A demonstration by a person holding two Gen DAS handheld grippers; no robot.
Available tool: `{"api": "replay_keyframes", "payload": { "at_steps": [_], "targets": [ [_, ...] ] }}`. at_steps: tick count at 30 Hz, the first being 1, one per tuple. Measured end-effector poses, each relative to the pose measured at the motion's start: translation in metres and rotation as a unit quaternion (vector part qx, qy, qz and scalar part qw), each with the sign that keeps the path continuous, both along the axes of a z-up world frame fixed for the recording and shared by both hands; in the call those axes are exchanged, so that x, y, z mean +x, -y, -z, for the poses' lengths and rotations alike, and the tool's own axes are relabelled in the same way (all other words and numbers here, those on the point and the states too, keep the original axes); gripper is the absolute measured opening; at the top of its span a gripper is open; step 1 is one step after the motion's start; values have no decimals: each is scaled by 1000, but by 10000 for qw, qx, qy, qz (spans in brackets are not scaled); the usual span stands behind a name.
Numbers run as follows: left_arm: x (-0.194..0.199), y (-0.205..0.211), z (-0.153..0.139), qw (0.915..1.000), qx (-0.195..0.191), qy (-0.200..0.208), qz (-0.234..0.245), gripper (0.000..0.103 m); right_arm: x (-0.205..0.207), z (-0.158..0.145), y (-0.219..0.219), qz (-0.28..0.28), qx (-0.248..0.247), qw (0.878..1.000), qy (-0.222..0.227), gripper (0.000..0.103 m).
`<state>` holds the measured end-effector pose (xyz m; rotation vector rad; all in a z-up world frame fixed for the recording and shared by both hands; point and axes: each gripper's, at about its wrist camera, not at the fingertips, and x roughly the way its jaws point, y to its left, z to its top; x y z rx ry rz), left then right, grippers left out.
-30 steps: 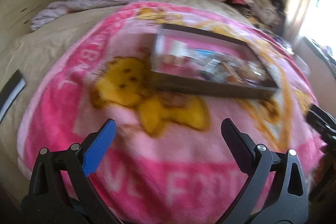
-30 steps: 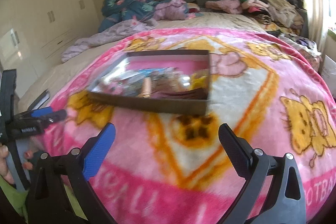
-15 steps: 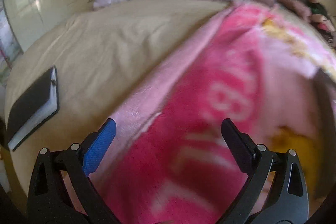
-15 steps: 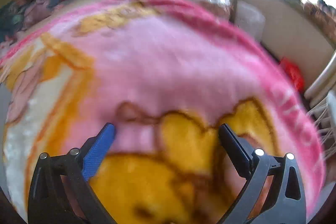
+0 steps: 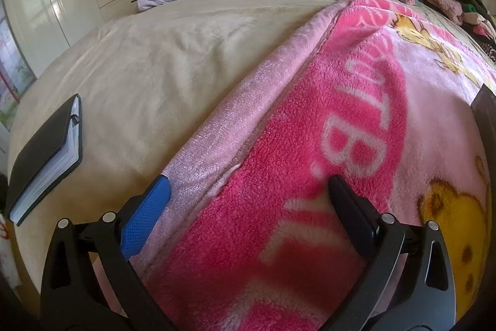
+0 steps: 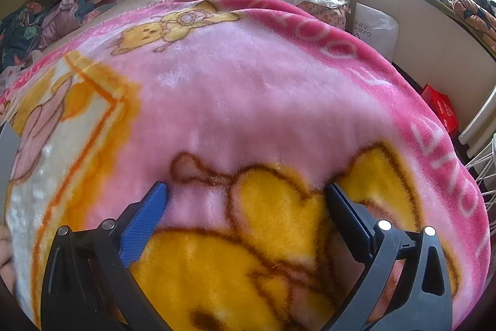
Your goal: Organize jewelry
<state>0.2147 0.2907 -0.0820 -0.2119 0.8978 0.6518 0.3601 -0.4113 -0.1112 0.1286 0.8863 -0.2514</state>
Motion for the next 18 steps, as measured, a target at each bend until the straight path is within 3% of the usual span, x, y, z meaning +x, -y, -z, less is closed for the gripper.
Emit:
{"api": "replay_keyframes", "payload": {
  "at_steps": [18],
  "targets": [
    [1, -1, 1, 10000, -1, 2, 0, 93, 0, 0, -1, 3, -11, 10000, -2, 98]
  ]
}}
